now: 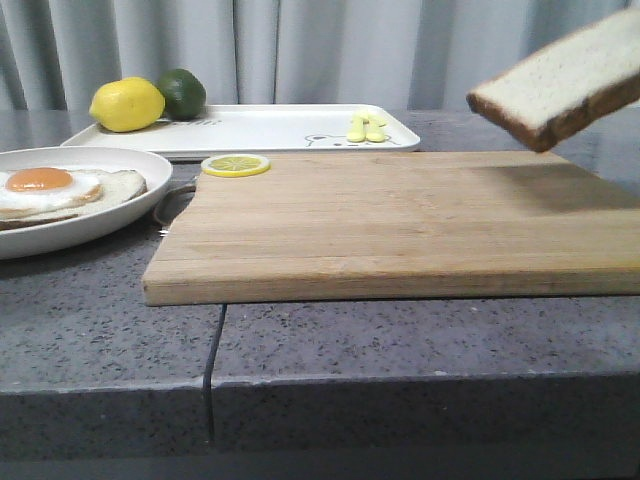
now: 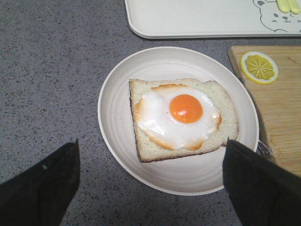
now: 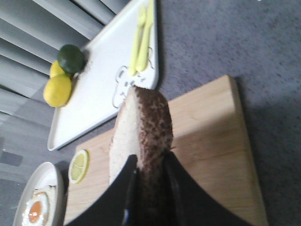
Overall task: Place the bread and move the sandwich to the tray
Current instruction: 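Lift the bread slice with the right gripper toward the egg plate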
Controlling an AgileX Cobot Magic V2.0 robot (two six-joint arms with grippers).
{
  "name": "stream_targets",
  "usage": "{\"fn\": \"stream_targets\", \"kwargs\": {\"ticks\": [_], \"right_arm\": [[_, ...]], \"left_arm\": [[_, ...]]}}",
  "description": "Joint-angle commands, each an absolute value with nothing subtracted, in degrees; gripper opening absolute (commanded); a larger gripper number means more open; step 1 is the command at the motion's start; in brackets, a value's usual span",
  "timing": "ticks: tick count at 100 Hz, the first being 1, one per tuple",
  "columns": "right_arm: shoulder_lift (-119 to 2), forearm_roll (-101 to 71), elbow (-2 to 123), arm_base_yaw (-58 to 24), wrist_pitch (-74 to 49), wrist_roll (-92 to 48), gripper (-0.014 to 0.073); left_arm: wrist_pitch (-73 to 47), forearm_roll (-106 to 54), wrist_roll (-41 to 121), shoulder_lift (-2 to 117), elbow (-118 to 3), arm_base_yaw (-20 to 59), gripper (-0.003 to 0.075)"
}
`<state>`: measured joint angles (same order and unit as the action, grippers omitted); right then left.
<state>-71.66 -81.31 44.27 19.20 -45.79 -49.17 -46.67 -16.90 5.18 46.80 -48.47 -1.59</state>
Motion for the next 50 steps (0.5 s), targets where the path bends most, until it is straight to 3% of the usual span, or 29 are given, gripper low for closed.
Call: {"fn": "stream_targets", "kwargs": {"ticks": [1, 22, 50], "right_arm": [[-67.4, -85.1, 47.0, 18.6, -48.0, -47.0, -0.0058], [-63.5, -93.7, 47.7, 11.0, -44.2, -46.2, -0.0058], [-63.8, -102.1, 47.7, -14.1, -20.5, -46.9, -0.0058]], "left_arm": [[-43.7, -18.3, 4.8, 46.7, -50.6, -1.8, 0.0575], [-43.7, -18.3, 4.8, 46.7, -50.6, -1.8, 0.0575], [-43.7, -18.3, 4.8, 46.7, -50.6, -1.8, 0.0575]]}}
